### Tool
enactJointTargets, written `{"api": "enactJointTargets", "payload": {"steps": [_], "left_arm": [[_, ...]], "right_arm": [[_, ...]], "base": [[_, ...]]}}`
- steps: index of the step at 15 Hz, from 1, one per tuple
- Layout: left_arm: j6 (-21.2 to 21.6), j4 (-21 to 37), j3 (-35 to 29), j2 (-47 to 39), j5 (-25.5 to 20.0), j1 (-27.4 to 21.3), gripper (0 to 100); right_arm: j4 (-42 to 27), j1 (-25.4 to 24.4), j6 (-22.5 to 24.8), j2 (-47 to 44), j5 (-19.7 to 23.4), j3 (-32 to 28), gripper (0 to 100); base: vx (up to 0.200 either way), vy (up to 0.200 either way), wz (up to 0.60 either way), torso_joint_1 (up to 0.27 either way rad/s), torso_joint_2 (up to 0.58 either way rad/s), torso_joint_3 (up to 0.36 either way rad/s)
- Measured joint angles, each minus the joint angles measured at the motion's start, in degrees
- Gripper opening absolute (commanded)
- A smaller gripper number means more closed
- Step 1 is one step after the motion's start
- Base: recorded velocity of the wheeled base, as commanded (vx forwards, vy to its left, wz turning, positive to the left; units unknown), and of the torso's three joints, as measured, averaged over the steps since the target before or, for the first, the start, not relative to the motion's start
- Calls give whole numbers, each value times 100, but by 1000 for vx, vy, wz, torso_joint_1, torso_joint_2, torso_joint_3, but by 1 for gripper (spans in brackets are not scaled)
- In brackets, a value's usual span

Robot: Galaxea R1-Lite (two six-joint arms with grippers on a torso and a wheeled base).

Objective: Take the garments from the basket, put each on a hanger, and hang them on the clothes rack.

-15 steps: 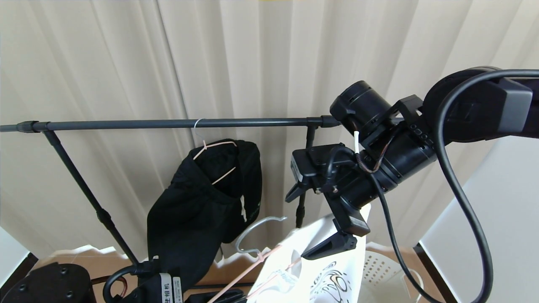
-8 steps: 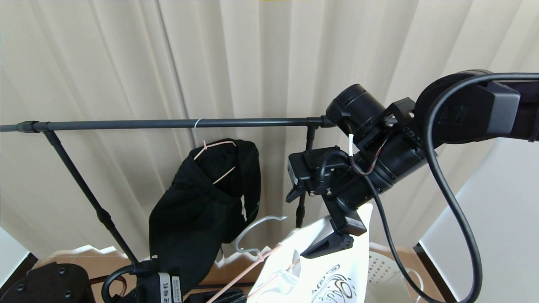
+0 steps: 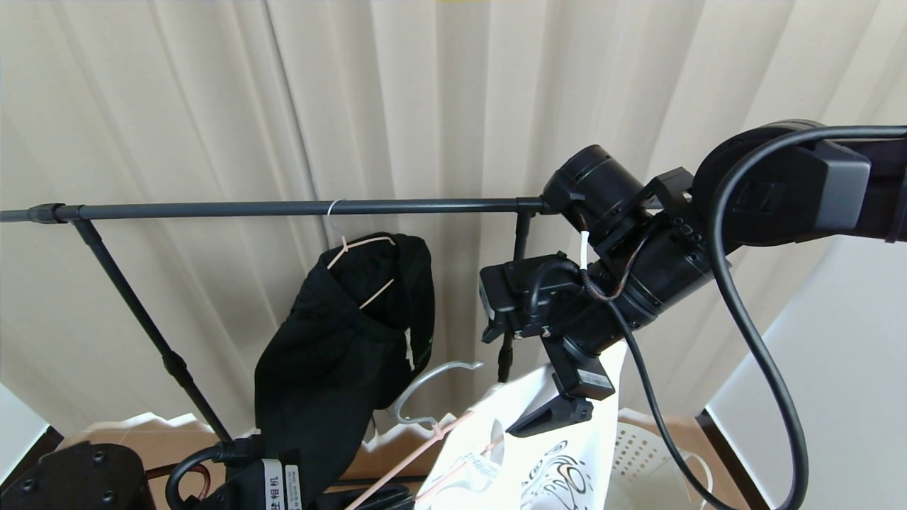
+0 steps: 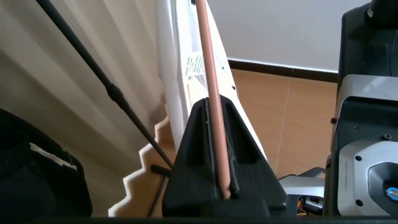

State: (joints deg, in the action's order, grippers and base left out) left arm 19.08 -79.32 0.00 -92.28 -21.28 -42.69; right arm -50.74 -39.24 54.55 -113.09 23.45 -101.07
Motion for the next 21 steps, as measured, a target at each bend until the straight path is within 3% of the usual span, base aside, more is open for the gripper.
{"api": "enactJointTargets", "payload": {"steps": [2, 3, 15, 16, 21], "left_arm": [[-1, -2, 0, 4, 0, 0, 0], [0, 0, 0, 4, 2, 0, 0], [-91, -13, 0, 0, 0, 144, 0], [-101, -13, 0, 0, 0, 154, 100], [-112, -16, 0, 0, -1, 207, 100]], "right_arm": [[2, -23, 0, 0, -4, -11, 100], [2, -23, 0, 0, -4, -9, 0], [-146, -28, 0, 89, 5, 39, 0], [-151, -28, 0, 105, 5, 41, 0], [-369, -30, 2, 251, 7, 116, 0]], "base": [[0, 0, 0, 0, 0, 0], [0, 0, 0, 0, 0, 0], [0, 0, 0, 0, 0, 0], [0, 0, 0, 0, 0, 0], [0, 0, 0, 0, 0, 0]]}}
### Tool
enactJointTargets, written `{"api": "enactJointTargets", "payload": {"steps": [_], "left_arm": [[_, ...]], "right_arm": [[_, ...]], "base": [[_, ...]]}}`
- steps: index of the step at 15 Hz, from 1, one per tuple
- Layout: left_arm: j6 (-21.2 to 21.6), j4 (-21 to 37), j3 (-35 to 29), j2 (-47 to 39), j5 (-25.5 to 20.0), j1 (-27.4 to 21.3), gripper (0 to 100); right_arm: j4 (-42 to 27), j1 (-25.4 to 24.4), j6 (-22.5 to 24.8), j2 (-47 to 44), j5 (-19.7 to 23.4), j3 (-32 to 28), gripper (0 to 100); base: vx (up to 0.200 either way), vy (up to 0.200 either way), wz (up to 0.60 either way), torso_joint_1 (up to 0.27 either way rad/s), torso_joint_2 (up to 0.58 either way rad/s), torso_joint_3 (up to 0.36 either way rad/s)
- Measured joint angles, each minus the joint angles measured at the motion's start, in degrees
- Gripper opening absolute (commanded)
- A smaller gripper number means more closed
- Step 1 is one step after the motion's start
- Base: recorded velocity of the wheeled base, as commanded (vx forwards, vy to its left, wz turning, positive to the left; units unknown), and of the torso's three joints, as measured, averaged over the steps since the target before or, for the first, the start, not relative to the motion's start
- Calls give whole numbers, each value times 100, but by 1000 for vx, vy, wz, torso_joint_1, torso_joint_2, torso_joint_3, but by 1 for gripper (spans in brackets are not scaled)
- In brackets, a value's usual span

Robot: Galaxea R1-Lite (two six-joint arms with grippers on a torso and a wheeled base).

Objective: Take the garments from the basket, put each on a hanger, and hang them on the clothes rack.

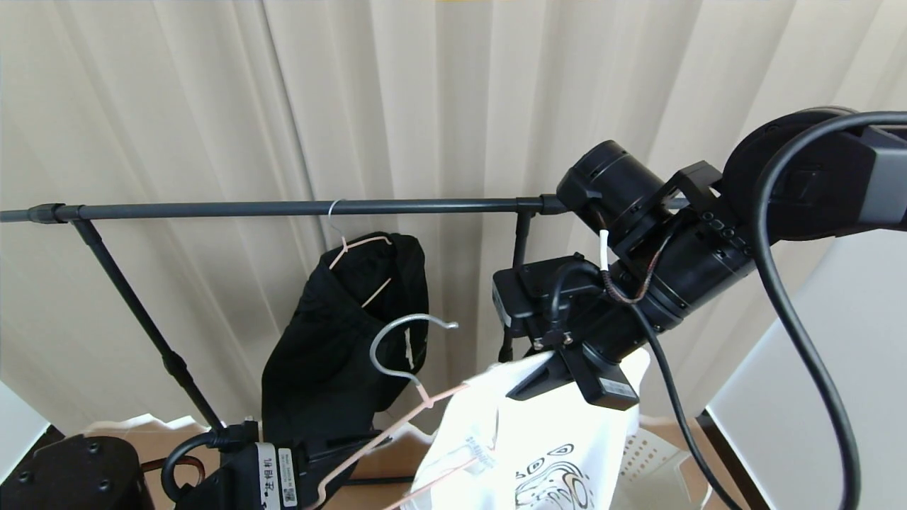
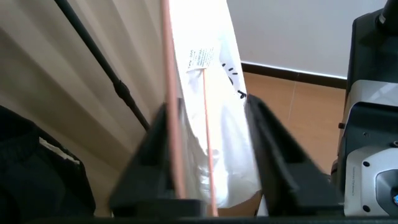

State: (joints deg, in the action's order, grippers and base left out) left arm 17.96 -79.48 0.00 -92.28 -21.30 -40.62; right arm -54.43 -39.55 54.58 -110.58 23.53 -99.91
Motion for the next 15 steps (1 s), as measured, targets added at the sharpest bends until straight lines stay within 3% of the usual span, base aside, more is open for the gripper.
{"api": "enactJointTargets", "payload": {"steps": [6, 11, 15], "left_arm": [[-69, -257, 0, 2, 4, 126, 100], [-625, -613, 0, 124, -10, 154, 100], [-879, -635, 0, 295, -133, 195, 100]], "right_arm": [[-234, 2, 18, 212, -7, 179, 0], [-195, 7, 7, 328, -24, 455, 0], [-156, 35, -116, 416, -482, 573, 0]], "base": [[0, 0, 0, 0, 0, 0], [0, 0, 0, 0, 0, 0], [0, 0, 0, 0, 0, 0]]}}
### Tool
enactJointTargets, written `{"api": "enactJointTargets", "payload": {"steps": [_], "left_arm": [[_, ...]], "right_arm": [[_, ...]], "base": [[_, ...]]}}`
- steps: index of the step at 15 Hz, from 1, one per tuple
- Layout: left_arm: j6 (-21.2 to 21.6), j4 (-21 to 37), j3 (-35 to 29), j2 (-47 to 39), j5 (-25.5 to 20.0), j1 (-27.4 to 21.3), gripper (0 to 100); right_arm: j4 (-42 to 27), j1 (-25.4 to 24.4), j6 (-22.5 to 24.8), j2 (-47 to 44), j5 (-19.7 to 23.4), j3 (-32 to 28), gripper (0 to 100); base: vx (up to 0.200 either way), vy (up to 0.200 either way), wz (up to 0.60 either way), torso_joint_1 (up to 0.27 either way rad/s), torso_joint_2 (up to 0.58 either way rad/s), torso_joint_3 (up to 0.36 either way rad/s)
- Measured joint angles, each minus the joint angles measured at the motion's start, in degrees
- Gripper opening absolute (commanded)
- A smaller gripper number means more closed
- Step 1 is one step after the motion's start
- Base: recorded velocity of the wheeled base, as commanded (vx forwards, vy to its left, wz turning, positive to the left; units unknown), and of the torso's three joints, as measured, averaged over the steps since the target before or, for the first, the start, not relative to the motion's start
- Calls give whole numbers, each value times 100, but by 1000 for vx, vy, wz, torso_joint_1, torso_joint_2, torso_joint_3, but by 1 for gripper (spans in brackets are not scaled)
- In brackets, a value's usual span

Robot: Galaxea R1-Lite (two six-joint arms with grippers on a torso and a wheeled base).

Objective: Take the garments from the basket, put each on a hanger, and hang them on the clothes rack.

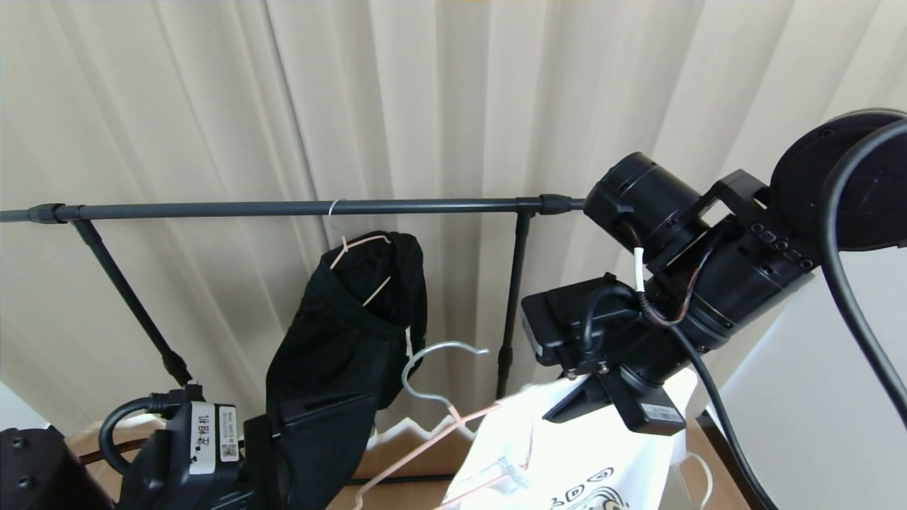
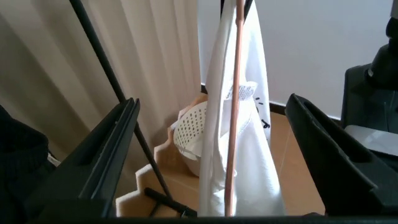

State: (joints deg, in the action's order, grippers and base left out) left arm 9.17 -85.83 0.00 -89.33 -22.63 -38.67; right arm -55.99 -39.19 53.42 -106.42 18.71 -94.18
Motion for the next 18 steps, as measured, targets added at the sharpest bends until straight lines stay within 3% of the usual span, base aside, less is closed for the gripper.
{"api": "enactJointTargets", "payload": {"steps": [3, 6, 9, 14, 18], "left_arm": [[-433, -46, 0, 113, -118, 271, 100], [-772, -49, -63, 144, -113, 413, 100], [-837, -9, -239, 78, 88, 527, 100], [-784, 154, -569, -352, 1302, 325, 100], [-589, 1090, -970, -556, 2564, -83, 100]], "right_arm": [[385, 78, -453, 144, -355, 13, 0], [651, 102, -568, 356, -837, 100, 0], [1803, 102, -805, 708, -1592, 656, 0], [4089, 78, -1185, 1545, -2155, 2583, 0], [6435, 67, -1493, 1987, -2760, 4236, 0]], "base": [[0, 0, 0, 0, 0, 0], [0, 0, 0, 0, 0, 0], [0, 0, 0, 0, 0, 0], [0, 0, 0, 0, 0, 0], [0, 0, 0, 0, 0, 0]]}}
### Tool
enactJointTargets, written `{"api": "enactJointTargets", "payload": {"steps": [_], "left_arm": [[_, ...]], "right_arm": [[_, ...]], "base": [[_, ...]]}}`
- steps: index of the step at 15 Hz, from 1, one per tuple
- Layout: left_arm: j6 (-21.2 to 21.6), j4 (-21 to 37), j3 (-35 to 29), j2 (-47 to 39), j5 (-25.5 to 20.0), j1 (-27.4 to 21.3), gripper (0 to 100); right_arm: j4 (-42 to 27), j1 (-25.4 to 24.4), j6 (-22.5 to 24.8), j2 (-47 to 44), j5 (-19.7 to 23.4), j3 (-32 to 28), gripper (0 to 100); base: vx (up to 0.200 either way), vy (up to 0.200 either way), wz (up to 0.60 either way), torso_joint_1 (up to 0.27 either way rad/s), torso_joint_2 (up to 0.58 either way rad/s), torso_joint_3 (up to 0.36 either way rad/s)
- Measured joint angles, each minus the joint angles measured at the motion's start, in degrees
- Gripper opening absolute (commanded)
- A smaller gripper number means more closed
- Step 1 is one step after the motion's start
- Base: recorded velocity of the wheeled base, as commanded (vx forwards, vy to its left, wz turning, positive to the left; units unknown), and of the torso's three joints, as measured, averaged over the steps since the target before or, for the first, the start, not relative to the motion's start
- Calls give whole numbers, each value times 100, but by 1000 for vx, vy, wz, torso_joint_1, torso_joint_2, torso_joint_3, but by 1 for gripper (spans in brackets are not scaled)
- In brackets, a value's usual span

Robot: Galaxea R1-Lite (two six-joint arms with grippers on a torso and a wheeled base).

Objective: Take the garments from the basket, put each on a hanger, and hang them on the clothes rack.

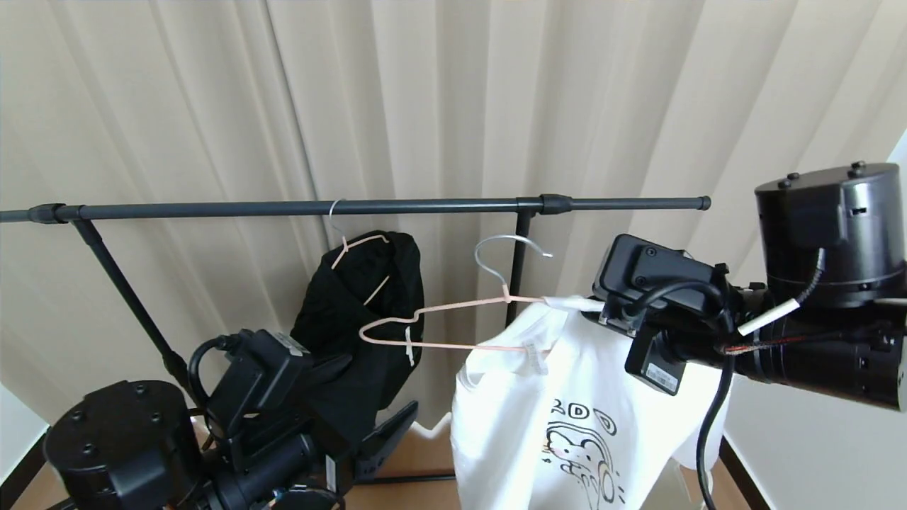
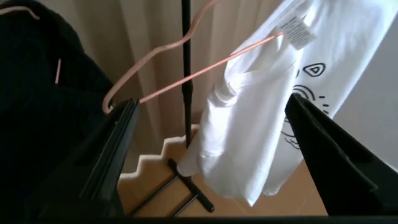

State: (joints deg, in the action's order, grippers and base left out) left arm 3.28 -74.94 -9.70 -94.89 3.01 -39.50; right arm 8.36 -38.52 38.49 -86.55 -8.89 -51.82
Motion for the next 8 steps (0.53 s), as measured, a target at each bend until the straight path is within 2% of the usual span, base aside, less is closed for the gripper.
{"api": "enactJointTargets", "payload": {"steps": [4, 6, 8], "left_arm": [[-9, 84, -265, -453, 976, -514, 100], [-143, 79, -361, -703, 1048, -631, 100], [-530, 68, -496, -961, 1047, -691, 100]], "right_arm": [[2905, -4, -45, 124, -375, 1627, 0], [3666, -4, -56, -41, -419, 2013, 0], [3896, -11, -156, -212, -430, 2082, 0]], "base": [[0, 0, 0, 0, 0, 0], [0, 0, 0, 0, 0, 0], [0, 0, 0, 0, 0, 0]]}}
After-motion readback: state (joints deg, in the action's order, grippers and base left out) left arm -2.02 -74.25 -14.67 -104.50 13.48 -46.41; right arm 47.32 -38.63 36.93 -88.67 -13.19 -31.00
